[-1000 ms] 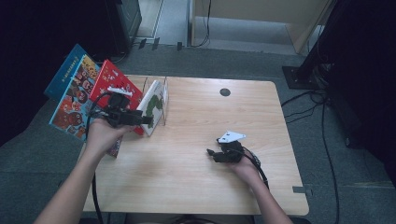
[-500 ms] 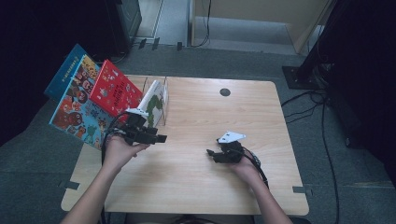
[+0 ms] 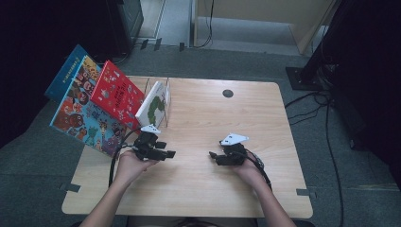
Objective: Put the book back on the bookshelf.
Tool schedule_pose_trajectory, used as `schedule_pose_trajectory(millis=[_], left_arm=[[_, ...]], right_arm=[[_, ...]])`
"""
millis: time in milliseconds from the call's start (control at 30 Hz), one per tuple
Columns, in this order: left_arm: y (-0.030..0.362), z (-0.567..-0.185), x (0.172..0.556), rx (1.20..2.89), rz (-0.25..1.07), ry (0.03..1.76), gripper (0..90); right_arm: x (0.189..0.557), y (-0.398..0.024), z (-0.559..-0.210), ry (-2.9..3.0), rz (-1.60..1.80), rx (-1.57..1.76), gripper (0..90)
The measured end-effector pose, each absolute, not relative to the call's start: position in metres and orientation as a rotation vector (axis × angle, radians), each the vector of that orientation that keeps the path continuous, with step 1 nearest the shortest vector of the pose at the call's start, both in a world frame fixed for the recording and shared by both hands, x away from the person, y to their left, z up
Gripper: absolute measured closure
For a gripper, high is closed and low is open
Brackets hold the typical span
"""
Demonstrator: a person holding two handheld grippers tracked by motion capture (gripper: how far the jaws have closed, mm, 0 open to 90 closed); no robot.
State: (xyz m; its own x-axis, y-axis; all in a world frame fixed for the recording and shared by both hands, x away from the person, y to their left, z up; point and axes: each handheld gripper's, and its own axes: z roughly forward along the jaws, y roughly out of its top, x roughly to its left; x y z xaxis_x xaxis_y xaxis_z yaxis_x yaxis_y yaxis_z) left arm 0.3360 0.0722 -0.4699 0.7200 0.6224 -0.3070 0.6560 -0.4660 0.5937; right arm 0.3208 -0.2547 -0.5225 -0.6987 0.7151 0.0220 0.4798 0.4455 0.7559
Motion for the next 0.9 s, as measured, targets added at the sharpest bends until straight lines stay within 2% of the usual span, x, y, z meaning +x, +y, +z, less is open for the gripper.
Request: schedule_pose_trajectory(millis=[333,467,733,900], left_arm=[[0.076,-0.490,0.332,2.227,-0.060,0.988,37.4],[0.077,-0.498,0.330,2.249,-0.058,0.984,37.4],[0.085,-0.501,0.328,2.194,-0.077,0.984,36.5],[0.090,-0.501,0.326,2.194,-0.038,0.995,35.8]], right_arm=[[0.321,-0.255,-0.522,2.401,1.108,1.028,33.9],[0.320,-0.254,-0.523,2.403,1.108,1.023,30.3],[0.319,-0.253,-0.523,2.414,1.105,1.017,26.9],[0.318,-0.253,-0.523,2.417,1.100,1.019,24.7]])
